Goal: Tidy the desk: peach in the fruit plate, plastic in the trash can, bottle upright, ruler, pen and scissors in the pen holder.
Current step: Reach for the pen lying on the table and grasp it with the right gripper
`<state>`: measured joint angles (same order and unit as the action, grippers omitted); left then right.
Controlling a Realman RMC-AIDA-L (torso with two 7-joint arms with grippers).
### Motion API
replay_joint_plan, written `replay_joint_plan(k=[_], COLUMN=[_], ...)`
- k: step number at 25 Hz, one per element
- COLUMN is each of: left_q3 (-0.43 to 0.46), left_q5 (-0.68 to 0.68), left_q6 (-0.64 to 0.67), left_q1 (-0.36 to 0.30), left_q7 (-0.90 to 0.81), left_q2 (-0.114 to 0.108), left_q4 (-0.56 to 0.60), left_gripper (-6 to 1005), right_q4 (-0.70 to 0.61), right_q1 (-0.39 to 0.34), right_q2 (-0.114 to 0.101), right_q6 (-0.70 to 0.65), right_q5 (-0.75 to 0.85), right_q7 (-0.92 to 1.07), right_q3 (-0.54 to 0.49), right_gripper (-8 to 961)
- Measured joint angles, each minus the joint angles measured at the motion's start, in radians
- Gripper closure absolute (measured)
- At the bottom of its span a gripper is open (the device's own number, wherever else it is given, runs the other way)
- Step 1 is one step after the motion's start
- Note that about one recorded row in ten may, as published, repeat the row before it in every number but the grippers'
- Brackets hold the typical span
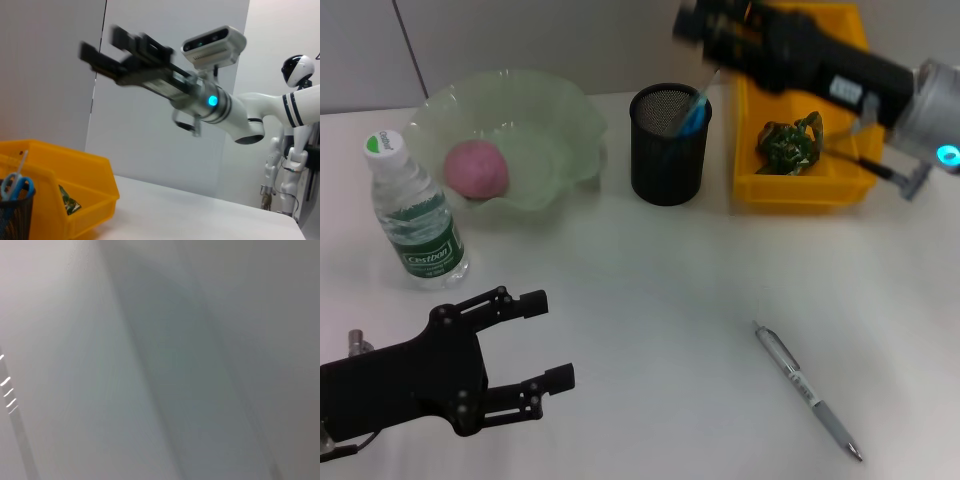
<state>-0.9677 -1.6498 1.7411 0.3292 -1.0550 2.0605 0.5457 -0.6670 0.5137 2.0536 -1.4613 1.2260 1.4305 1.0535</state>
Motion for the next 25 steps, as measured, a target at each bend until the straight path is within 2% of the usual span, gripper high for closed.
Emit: replay_joint_plan(k=[6,7,9,10,12,14,15,16,19,20,21,22,24,25], left_q3=[0.001,0.001,0.001,0.000,-0.002,-0.005,-0.005,-0.005,-0.001,0.000,0.000,0.000,0.001,0.002], left_q5=[0.001,0.001,0.001,0.000,-0.001,-0.005,-0.007,-0.007,-0.007,-0.008,-0.008,-0.008,-0.008,-0.007], left_q6=[0.000,0.001,0.004,0.006,0.007,0.008,0.008,0.008,0.007,0.005,0.002,0.000,-0.008,-0.011], left_q1=[-0.003,-0.006,-0.011,-0.011,-0.011,-0.011,-0.012,-0.012,-0.013,-0.013,-0.015,-0.017,-0.029,-0.033], left_q7=[0.011,0.018,0.040,0.052,0.055,0.056,0.056,0.056,0.056,0.056,0.055,0.055,0.055,0.055], left_q2=[0.001,0.001,0.001,0.001,0.001,-0.001,-0.003,-0.003,-0.004,-0.004,-0.004,-0.004,-0.003,-0.002], left_q4=[-0.001,-0.001,-0.001,-0.001,-0.001,-0.001,-0.001,-0.001,-0.001,-0.001,-0.002,-0.002,-0.003,-0.003], left_gripper=[158,158,158,158,158,158,158,158,158,157,157,157,157,157], right_q4=[-0.140,-0.205,-0.234,-0.287,-0.314,-0.391,-0.469,-0.469,-0.574,-0.621,-0.621,-0.649,-0.657,-0.661], right_q1=[-0.044,-0.049,-0.047,-0.041,-0.039,-0.035,-0.025,-0.025,0.027,0.067,0.067,0.098,0.113,0.143], right_q2=[-0.013,-0.018,-0.019,-0.020,-0.021,-0.018,-0.011,-0.011,0.007,0.019,0.019,0.023,0.024,0.024], right_q6=[-0.095,-0.131,-0.153,-0.195,-0.207,-0.224,-0.243,-0.243,-0.316,-0.371,-0.371,-0.400,-0.410,-0.417], right_q5=[0.180,0.269,0.318,0.413,0.452,0.548,0.658,0.658,0.879,1.014,1.014,1.107,1.150,1.234], right_q7=[0.175,0.273,0.323,0.438,0.489,0.609,0.717,0.717,0.880,0.971,0.971,1.045,1.079,1.141], right_q3=[-0.017,-0.038,-0.058,-0.096,-0.106,-0.112,-0.106,-0.106,-0.101,-0.075,-0.075,-0.019,0.016,0.082], right_gripper=[301,301,301,301,302,303,303,304,305,305,305,306,307,307])
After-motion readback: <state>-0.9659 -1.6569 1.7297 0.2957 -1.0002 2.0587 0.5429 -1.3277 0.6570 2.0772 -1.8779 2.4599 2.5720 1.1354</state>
